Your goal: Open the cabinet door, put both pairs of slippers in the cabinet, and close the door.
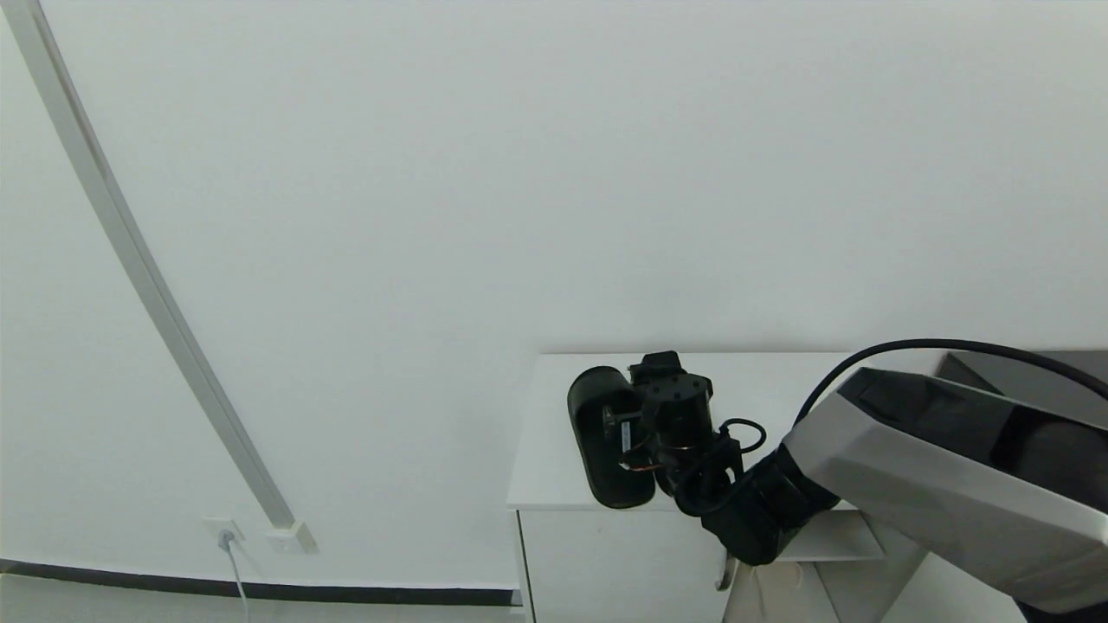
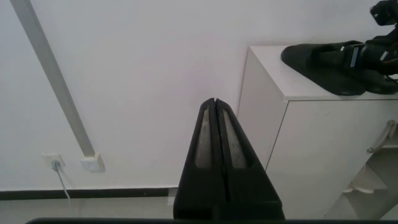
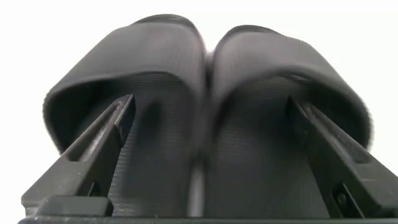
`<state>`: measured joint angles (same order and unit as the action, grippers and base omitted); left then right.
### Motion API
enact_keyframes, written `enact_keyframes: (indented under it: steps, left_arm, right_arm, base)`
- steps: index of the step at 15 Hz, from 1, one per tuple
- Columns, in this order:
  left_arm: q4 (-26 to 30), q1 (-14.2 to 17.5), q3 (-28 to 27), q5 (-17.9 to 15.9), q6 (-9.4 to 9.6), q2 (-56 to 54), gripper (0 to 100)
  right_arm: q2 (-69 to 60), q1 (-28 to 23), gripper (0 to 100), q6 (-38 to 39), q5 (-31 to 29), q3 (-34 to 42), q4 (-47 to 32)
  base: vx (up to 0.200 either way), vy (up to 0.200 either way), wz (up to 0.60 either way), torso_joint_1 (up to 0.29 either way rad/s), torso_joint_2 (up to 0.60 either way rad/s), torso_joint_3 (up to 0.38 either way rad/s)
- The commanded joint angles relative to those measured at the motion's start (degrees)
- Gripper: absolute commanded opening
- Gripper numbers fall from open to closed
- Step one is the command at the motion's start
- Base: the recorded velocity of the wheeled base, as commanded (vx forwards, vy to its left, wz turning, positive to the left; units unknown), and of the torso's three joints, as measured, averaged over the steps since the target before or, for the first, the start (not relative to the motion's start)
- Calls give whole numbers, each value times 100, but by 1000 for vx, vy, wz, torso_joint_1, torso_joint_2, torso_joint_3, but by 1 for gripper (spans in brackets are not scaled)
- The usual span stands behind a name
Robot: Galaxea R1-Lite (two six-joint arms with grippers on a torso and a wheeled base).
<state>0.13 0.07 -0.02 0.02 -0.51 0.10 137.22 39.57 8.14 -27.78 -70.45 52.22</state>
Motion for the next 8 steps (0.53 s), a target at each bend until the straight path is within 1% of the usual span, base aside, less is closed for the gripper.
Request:
enact_keyframes:
  steps: [1, 4, 8]
  left_arm:
    - [-5, 1, 2, 6, -2, -1, 0]
    - [-5, 1, 2, 6, -2, -1, 0]
    - [-5, 1, 2, 6, -10, -1, 0]
  right_arm:
    - [262, -55, 100, -6, 62, -294, -81]
    - [490, -81, 100, -6, 62, -637, -169]
    - [508, -116, 100, -6, 62, -760, -230]
  base:
    - [0, 0, 0, 0, 0, 0]
    - [0, 0, 0, 0, 0, 0]
    - [0, 0, 0, 0, 0, 0]
